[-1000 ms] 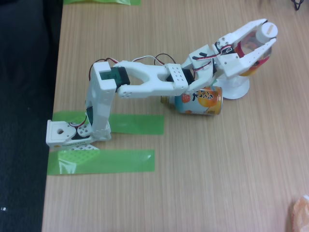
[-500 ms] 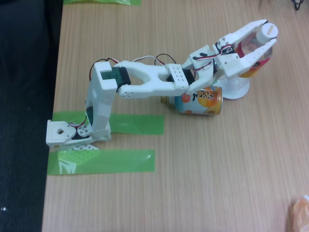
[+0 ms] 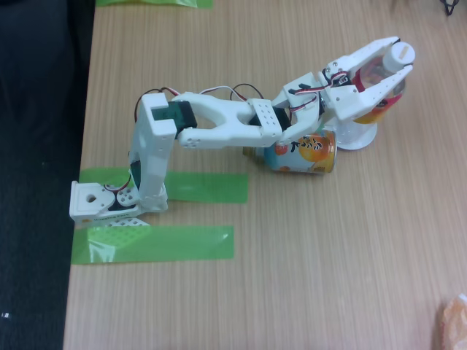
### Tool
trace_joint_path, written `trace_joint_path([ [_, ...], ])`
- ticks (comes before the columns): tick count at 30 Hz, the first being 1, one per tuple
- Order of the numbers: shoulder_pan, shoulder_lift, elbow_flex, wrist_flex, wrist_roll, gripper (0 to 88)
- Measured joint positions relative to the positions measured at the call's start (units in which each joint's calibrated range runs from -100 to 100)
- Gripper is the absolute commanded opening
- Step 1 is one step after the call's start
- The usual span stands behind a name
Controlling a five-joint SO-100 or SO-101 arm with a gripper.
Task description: Pick up the plastic bottle and stand it up on the white place
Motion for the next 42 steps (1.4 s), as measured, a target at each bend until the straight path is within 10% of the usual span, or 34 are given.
trace_joint_path([
  [42, -1.3, 0.1, 0.2, -4.6, 1.9, 12.5],
])
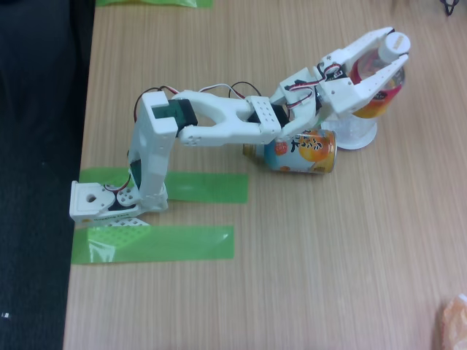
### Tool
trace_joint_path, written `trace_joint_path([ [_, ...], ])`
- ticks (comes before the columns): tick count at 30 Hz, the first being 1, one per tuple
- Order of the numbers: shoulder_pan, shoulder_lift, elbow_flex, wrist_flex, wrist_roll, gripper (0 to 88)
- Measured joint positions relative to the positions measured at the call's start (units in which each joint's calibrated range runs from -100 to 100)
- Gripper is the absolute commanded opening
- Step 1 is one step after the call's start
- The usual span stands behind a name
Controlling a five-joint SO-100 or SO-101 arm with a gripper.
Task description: Pick up the plastic bottle and stand it up on the white place
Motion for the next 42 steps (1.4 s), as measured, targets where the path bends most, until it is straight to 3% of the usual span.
trace_joint_path([
  [12, -0.1, 2.0, 0.0, 0.0, 0.3, 13.8],
  [21, -0.1, 2.1, 0.0, 0.0, 0.3, 34.2],
  [42, -0.1, 2.1, 0.0, 0.0, 0.2, 34.8],
])
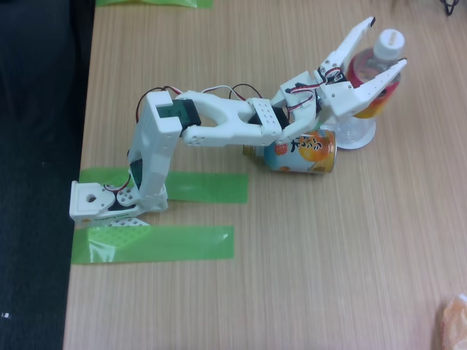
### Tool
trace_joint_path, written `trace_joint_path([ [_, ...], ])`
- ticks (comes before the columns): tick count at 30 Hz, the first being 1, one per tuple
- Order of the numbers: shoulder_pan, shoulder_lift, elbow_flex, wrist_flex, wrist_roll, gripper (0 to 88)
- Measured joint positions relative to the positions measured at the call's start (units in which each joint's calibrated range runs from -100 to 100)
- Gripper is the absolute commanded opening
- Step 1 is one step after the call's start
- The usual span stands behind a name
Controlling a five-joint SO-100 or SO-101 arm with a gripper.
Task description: Pick up the plastic bottle and stand it up on the white place
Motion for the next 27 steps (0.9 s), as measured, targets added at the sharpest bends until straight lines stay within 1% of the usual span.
trace_joint_path([
  [3, 0.0, -1.6, 0.0, 0.0, 0.0, 34.8],
  [10, 0.0, -11.9, 4.2, 0.0, 0.0, 34.7],
  [15, 0.0, -23.4, 4.4, 0.4, 0.0, 34.4],
  [18, -0.1, -31.4, 4.4, 4.3, -0.5, 34.3],
  [23, 1.0, -44.4, 4.0, 19.4, -6.0, 34.2],
  [27, 3.5, -52.2, 4.0, 28.8, -12.8, 34.1],
])
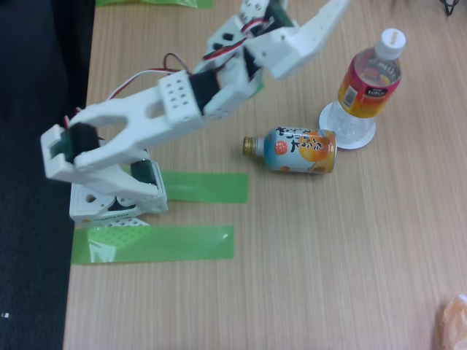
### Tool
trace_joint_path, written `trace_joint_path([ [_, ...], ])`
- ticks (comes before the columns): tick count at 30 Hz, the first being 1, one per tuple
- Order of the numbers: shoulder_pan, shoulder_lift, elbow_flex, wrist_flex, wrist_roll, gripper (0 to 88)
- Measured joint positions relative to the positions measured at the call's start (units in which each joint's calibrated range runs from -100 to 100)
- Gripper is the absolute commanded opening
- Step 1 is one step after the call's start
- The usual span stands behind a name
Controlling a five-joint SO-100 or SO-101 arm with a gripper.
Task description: Pick up the plastic bottle and stand it up on the white place
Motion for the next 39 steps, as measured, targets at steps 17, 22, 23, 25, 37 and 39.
trace_joint_path([
  [17, 10.0, -31.4, 22.6, 5.6, -28.2, 34.0],
  [22, 10.6, -45.5, 30.2, 5.6, -32.2, 34.5],
  [23, 10.5, -48.3, 31.7, 5.4, -33.0, 34.6],
  [25, 10.5, -53.5, 34.4, 4.2, -34.5, 34.6],
  [37, 10.5, -65.1, 57.9, -44.6, -37.9, 34.0],
  [39, 10.4, -65.1, 61.6, -53.9, -37.9, 33.3],
])
